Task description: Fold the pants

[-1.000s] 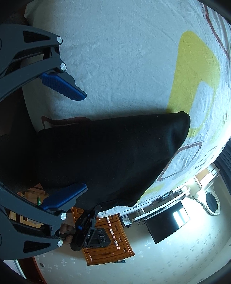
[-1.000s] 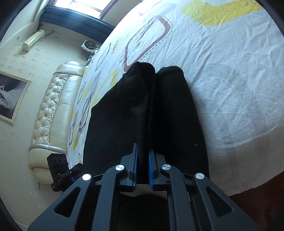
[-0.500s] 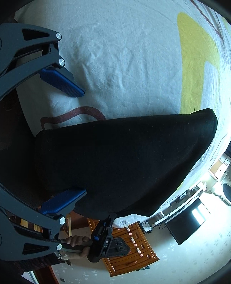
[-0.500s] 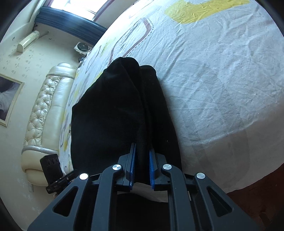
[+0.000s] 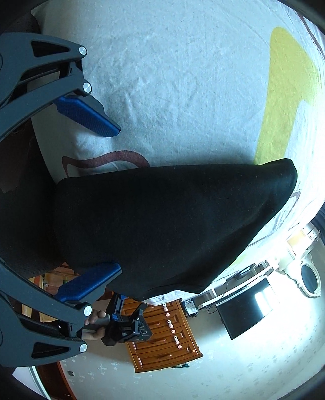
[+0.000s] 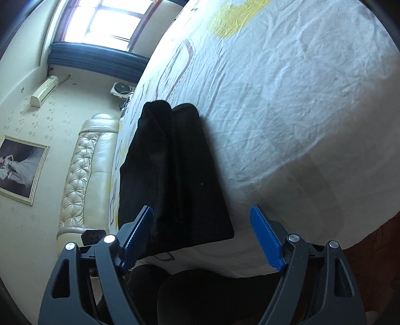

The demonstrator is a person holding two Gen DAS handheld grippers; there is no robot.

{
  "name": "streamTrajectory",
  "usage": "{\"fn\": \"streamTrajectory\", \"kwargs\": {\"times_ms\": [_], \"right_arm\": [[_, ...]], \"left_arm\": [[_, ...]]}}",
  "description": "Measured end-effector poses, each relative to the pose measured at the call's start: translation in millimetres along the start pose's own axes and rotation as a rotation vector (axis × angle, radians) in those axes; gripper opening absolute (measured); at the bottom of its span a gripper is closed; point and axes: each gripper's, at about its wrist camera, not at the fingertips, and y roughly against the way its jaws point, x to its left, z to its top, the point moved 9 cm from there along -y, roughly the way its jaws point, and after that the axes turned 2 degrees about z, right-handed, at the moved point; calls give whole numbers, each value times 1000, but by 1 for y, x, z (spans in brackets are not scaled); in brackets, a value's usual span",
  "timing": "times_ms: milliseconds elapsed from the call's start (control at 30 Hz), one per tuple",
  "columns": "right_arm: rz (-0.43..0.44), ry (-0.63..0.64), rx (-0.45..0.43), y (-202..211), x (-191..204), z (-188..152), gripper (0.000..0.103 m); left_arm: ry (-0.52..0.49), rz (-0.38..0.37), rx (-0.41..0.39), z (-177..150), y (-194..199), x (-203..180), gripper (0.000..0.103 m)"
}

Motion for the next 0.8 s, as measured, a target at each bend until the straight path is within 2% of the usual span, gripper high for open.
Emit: {"fn": "streamTrajectory", "kwargs": {"times_ms": [67, 167, 200, 233, 267, 333, 500, 700, 767, 800], "right_arm": [[46, 14, 33, -11, 10, -5, 79], [-2, 58, 27, -18, 14, -6, 78], [-19, 59, 21, -19, 13, -6, 70], [-42, 62, 34, -21, 11, -8, 58], [-73, 77, 41, -21, 7, -8, 56], [-82, 87, 43, -20, 6, -9, 50], [-55, 63, 46, -20, -2, -9, 47], [-28, 65, 39, -24, 0, -8, 47], [-21, 69, 36, -24, 2, -8, 47], [-18, 73, 32, -24, 2, -8, 47]], "left_arm": [[-5, 1, -6, -1, 0, 2, 100], [-13, 6, -13, 0, 0, 4, 100], [-17, 12, -13, 0, 0, 4, 100], [-21, 22, -14, -1, 0, 4, 100], [-28, 34, -15, -1, 0, 3, 100], [-52, 71, -14, -3, -1, 2, 100], [-119, 144, -8, -6, -6, 0, 100], [-123, 142, 4, -5, -6, -2, 99], [-113, 136, 11, -3, -4, -3, 94], [-107, 118, 7, -2, -2, -5, 81]]}}
